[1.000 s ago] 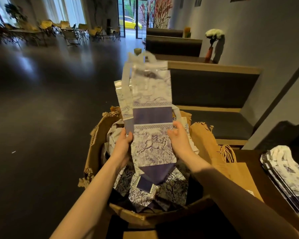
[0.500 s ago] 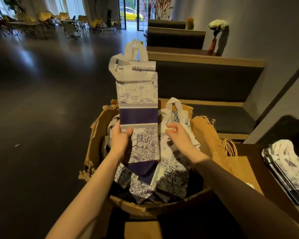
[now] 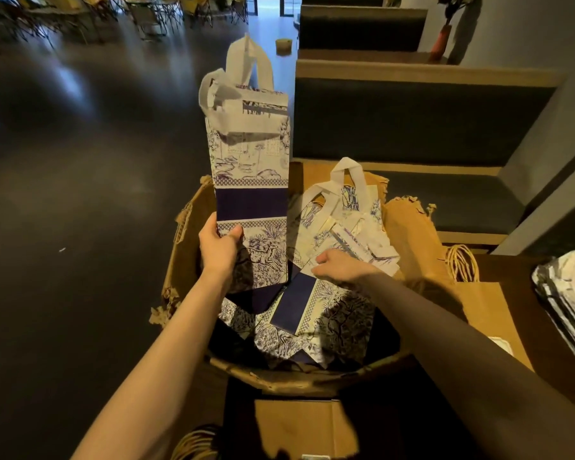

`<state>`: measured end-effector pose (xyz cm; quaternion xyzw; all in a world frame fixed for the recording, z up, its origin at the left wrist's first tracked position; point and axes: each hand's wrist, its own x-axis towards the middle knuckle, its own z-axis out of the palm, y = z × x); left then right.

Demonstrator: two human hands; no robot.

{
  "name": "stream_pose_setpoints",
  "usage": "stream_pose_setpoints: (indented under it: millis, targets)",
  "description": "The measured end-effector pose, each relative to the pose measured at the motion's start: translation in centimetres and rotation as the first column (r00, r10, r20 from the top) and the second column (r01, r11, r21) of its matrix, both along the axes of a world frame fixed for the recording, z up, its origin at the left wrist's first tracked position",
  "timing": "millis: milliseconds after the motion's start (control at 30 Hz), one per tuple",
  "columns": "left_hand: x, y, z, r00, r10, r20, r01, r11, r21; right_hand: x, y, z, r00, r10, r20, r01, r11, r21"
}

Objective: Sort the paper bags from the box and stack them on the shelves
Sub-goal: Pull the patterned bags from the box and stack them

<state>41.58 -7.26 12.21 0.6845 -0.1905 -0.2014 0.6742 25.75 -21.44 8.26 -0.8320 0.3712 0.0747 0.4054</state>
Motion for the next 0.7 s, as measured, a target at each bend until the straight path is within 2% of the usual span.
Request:
stream_pose_setpoints:
  millis: [200,300,433,567,700]
  targets:
    - [-0.1,0.0,0.1,1.000,0.017,-0.013,-0.017,1.000,0.007,1.9,0.1,-1.1,0.995,-0.096,0.003,0.096,0.995,0.041]
    - [-0.2,0.0,0.2,1.000,0.016,-0.020,-0.015,1.000,0.016,2.3,0.0,-1.6,0.997,-0.059,-0.040,0.062,0.995,0.079]
    - [-0.1,0.0,0.2,0.999,0.029,-0.041,-0.028,0.999,0.019,2.9,0.8,-2.0,0.999,-0.034,0.004,0.033,0.988,0.153]
    - [-0.3,0.2,0.2,0.996,0.044,-0.075,-0.043,0.999,0.025,2.4,0.8,-1.6,0.979,-0.185,0.083,0.159,0.956,0.248]
    - [-0.3,0.1,0.5,0.991,0.039,-0.125,-0.036,0.999,0.026,1.9,0.5,-0.4,0.961,-0.261,0.088,0.233,0.940,0.248]
